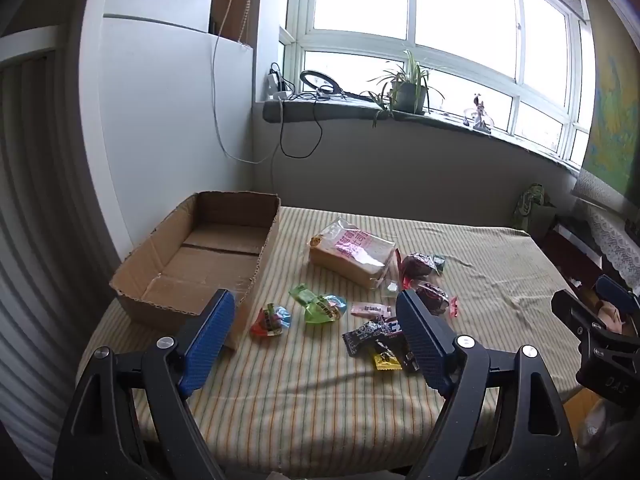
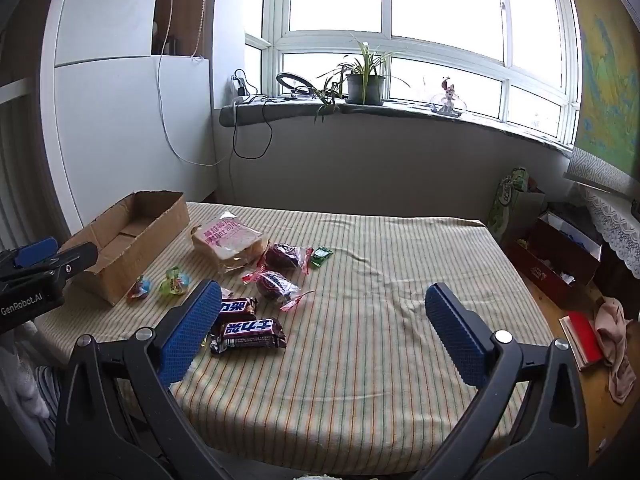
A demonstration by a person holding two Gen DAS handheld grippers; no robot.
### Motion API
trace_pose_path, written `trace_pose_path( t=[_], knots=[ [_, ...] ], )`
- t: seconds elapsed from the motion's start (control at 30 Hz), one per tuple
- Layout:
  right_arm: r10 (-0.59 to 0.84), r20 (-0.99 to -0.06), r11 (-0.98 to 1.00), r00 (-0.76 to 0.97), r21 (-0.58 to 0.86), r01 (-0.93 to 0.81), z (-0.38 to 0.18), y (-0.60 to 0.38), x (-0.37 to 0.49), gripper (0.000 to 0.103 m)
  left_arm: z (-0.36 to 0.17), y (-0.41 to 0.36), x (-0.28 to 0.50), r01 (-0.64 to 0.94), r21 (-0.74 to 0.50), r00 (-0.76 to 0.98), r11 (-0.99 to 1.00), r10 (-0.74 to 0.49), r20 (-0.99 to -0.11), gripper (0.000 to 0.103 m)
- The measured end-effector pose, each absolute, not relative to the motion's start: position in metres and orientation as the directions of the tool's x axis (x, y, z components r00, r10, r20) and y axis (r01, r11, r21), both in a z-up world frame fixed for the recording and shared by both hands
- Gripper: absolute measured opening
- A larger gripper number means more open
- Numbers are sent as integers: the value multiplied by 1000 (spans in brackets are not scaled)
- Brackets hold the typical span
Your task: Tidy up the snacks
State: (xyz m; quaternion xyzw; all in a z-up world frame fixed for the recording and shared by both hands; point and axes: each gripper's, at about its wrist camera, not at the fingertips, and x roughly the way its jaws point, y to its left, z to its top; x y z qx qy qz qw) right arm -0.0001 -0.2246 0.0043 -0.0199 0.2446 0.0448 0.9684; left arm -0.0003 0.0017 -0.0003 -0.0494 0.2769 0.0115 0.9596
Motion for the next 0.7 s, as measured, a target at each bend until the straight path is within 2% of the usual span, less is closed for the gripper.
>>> trace_pose_path(
  t=[0.7],
  knots=[
    [72,-467,994,881,-35,-100,4,-223,-4,103,0,-2,1,-54,-69,851,996,10,-525,83]
  ],
)
